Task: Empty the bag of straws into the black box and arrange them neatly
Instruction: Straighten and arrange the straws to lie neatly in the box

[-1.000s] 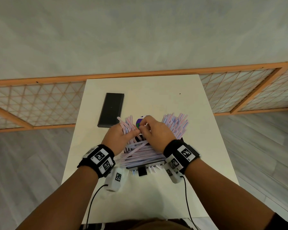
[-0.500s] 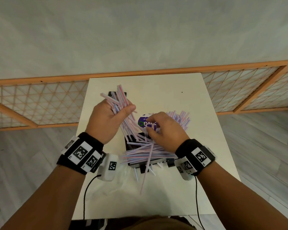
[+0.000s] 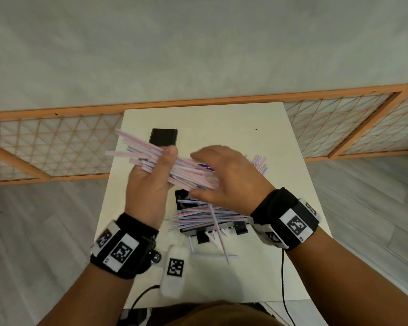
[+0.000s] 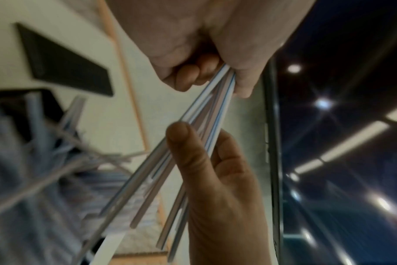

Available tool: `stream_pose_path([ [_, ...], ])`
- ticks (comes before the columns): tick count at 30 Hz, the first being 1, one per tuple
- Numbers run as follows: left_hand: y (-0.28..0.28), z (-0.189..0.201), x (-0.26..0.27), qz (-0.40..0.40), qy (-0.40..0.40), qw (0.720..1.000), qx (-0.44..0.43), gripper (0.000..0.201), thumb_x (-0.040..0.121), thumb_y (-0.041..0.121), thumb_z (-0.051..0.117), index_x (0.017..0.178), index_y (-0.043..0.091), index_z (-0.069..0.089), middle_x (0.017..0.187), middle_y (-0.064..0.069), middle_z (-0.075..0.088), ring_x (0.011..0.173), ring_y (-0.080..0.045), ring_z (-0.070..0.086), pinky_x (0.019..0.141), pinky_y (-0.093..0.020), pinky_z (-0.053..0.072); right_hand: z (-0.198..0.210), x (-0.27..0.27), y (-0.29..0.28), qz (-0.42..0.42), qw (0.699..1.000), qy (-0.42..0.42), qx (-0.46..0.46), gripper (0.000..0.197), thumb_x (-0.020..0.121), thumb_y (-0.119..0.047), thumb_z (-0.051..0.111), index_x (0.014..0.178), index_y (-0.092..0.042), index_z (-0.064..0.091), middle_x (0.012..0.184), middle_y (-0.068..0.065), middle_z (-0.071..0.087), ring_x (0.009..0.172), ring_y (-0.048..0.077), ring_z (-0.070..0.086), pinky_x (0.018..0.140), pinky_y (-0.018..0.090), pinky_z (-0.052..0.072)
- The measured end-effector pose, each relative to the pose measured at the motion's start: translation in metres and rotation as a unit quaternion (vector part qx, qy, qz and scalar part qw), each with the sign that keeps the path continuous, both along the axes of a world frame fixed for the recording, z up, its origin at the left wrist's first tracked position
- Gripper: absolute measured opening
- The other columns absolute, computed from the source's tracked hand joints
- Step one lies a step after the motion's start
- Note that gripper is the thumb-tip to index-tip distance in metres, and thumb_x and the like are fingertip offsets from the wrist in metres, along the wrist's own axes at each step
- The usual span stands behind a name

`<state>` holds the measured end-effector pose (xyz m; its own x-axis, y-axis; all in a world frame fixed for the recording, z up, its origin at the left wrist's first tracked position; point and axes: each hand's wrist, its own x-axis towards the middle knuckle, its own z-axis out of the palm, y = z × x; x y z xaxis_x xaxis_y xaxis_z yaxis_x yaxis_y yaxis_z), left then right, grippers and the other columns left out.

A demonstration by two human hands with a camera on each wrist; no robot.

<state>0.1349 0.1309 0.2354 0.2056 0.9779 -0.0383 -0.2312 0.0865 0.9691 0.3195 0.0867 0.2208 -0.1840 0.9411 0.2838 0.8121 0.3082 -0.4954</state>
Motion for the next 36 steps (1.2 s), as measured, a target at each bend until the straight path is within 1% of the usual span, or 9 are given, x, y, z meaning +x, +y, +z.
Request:
stream_pose_path([
  [4,-0.013,-0.037,0.011,-0.010,-0.055,0.979,-0.195,0.018,0.099,0.023,0.065,0.083,0.015,0.062,0.062,0.000,0.048,0.055,-0.011,0.042,0.051,-0.023,0.041,-0.030,-0.008,0.001,0.011,0.987,-0.060,-0.146,0.045,0.087,-0.056,0.065,0.121,-0.028,0.054,0.107,-0.004,0.064,0.093,0.019,0.061,0.078,0.036,0.052],
  [7,-0.022,-0.065,0.013,0.001,-0.035,0.959,-0.280,0.012,0.094,0.023,0.071,0.088,0.014,0.067,0.069,-0.001,0.053,0.053,-0.008,0.043,0.047,-0.019,0.039,-0.063,-0.011,0.004,0.019,0.970,-0.082,-0.228,0.022,0.095,-0.037,0.059,0.105,-0.022,0.046,0.101,0.003,0.064,0.092,0.028,0.063,0.073,0.039,0.051],
  [13,-0.019,-0.070,-0.010,0.050,0.069,0.983,-0.165,0.008,0.094,0.026,0.071,0.087,0.025,0.074,0.067,0.003,0.051,0.054,-0.010,0.038,0.050,-0.024,0.034,-0.090,-0.004,0.010,0.046,0.972,-0.091,-0.210,0.024,0.101,-0.030,0.054,0.118,-0.014,0.050,0.109,0.011,0.063,0.097,0.031,0.061,0.079,0.042,0.050],
  [17,-0.001,-0.069,-0.034,0.128,0.114,0.977,-0.125,0.018,0.094,0.036,0.071,0.097,0.018,0.067,0.067,0.003,0.050,0.056,-0.014,0.038,0.054,-0.030,0.036,-0.091,-0.001,0.016,0.050,0.969,-0.126,-0.205,0.028,0.101,-0.033,0.054,0.120,-0.013,0.052,0.109,0.012,0.062,0.099,0.032,0.060,0.081,0.042,0.050],
  [21,0.007,-0.093,-0.042,0.092,0.236,0.962,-0.102,0.024,0.100,0.036,0.058,0.094,0.016,0.070,0.067,0.001,0.054,0.060,-0.018,0.048,0.061,-0.036,0.043,-0.096,0.000,0.015,0.042,0.970,-0.122,-0.205,0.036,0.096,-0.040,0.061,0.124,-0.016,0.057,0.116,0.008,0.062,0.107,0.029,0.058,0.091,0.044,0.050],
  [24,0.005,-0.111,-0.037,0.041,0.319,0.945,-0.054,0.023,0.102,0.031,0.051,0.093,0.024,0.071,0.078,0.004,0.064,0.072,-0.019,0.057,0.072,-0.039,0.049,-0.096,0.000,0.012,0.034,0.975,-0.094,-0.197,0.045,0.092,-0.042,0.066,0.130,-0.018,0.057,0.121,0.006,0.060,0.112,0.026,0.056,0.097,0.042,0.048],
  [28,0.004,-0.122,-0.022,-0.012,0.410,0.912,0.013,0.021,0.104,0.029,0.048,0.097,0.019,0.065,0.097,0.000,0.066,0.091,-0.020,0.062,0.082,-0.035,0.047,-0.092,0.004,-0.002,0.030,0.987,-0.075,-0.138,0.047,0.091,-0.042,0.069,0.130,-0.017,0.059,0.119,0.005,0.061,0.110,0.024,0.057,0.098,0.040,0.050],
  [32,-0.002,-0.120,-0.014,-0.060,0.517,0.851,0.074,0.022,0.104,0.041,0.044,0.108,0.022,0.056,0.108,0.000,0.050,0.081,-0.013,0.056,0.077,-0.032,0.045,-0.077,0.010,-0.025,0.019,0.998,-0.060,-0.028,0.029,0.094,-0.029,0.069,0.118,-0.013,0.066,0.108,0.005,0.063,0.100,0.025,0.061,0.090,0.037,0.053],
  [36,-0.002,-0.111,-0.018,-0.074,0.551,0.823,0.112,0.030,0.103,0.049,0.046,0.119,0.025,0.052,0.120,0.000,0.047,0.088,-0.021,0.063,0.081,-0.038,0.055,-0.072,0.010,-0.061,0.031,0.998,-0.059,-0.016,0.021,0.101,-0.033,0.060,0.112,-0.019,0.068,0.105,0.000,0.064,0.096,0.022,0.063,0.079,0.036,0.055],
])
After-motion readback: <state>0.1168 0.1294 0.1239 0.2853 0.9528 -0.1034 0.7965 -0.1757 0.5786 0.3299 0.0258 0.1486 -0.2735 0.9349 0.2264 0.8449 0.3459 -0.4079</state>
